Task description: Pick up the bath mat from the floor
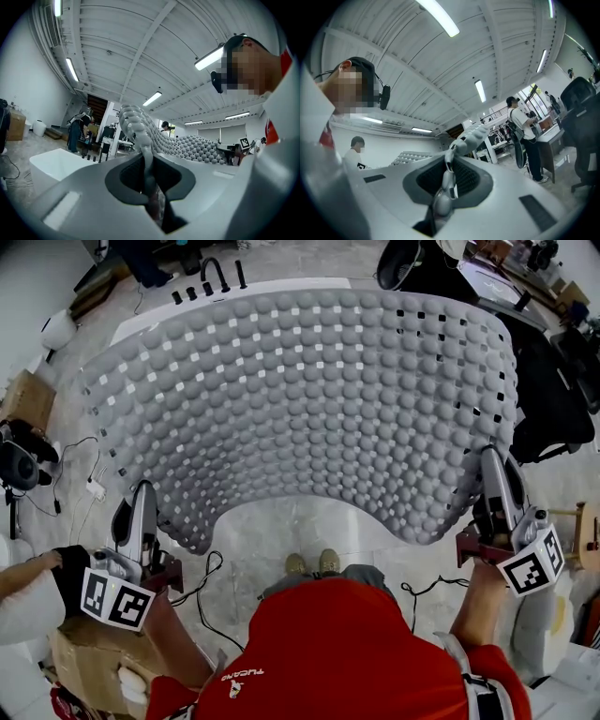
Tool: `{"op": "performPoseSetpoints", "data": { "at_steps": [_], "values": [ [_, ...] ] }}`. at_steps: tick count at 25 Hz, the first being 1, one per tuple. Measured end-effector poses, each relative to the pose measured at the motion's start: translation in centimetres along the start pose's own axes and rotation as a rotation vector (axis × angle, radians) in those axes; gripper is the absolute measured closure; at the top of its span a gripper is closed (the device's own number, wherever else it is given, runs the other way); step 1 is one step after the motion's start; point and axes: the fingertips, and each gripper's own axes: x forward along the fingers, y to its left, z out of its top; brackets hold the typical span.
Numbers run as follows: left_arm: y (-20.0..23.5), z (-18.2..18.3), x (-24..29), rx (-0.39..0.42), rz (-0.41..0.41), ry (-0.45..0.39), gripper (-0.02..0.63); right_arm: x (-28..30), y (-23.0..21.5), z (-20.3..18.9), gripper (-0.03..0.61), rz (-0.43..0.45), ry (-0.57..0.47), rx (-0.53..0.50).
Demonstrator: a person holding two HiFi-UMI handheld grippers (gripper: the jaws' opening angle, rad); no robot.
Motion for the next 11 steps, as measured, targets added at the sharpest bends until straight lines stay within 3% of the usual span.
{"op": "performPoseSetpoints", "data": {
  "at_steps": [11],
  "values": [
    [0.10, -0.24, 0.82, 0.017, -0.011, 0.003, 0.574, -0.40, -0.57, -0.06, 0.537, -0.012, -0.014, -0.014]
  ]
}}
